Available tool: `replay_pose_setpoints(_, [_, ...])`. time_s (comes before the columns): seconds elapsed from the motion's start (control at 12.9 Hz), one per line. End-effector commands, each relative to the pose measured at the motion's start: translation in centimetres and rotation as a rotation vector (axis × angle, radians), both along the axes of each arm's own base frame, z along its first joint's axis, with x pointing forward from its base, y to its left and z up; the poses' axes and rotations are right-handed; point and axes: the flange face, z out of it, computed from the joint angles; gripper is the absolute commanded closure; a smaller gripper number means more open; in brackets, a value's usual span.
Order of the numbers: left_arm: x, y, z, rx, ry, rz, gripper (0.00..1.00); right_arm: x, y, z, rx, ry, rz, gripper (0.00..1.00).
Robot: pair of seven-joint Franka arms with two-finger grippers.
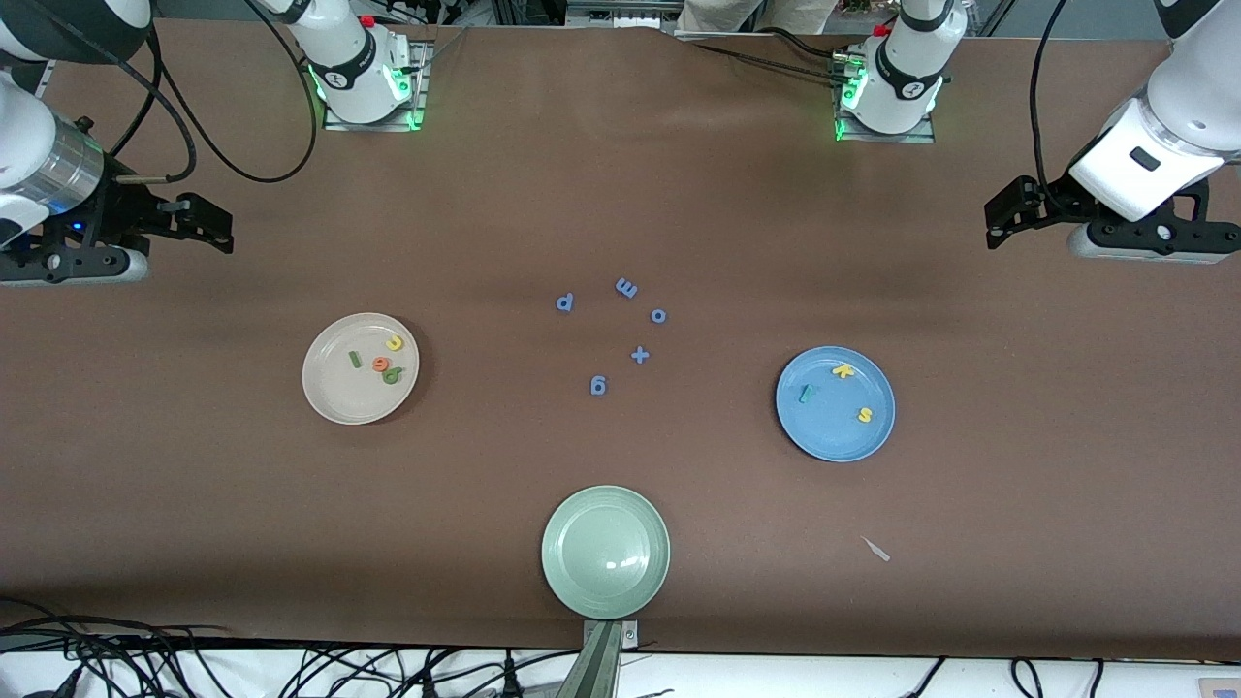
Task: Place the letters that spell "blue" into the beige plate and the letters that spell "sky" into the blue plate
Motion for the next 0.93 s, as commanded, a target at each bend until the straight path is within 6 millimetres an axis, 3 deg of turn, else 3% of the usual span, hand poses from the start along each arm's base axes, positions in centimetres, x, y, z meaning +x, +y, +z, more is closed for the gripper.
replay_pose_setpoints(0.0, [0.2,0.0,0.6,0.009,0.003,-0.014,0.00,-0.4,-0.1,1.8,0.021,0.022,0.011,0.01])
replay_pose_setpoints(0.46, [0.2,0.0,0.6,0.009,0.003,-0.014,0.00,-0.4,-1.2,2.6,0.023,0.023,0.015,0.01])
replay_pose_setpoints(0.85, [0.2,0.0,0.6,0.009,0.004,-0.016,0.00,0.1,-1.2,1.6,0.018,0.041,0.015,0.00])
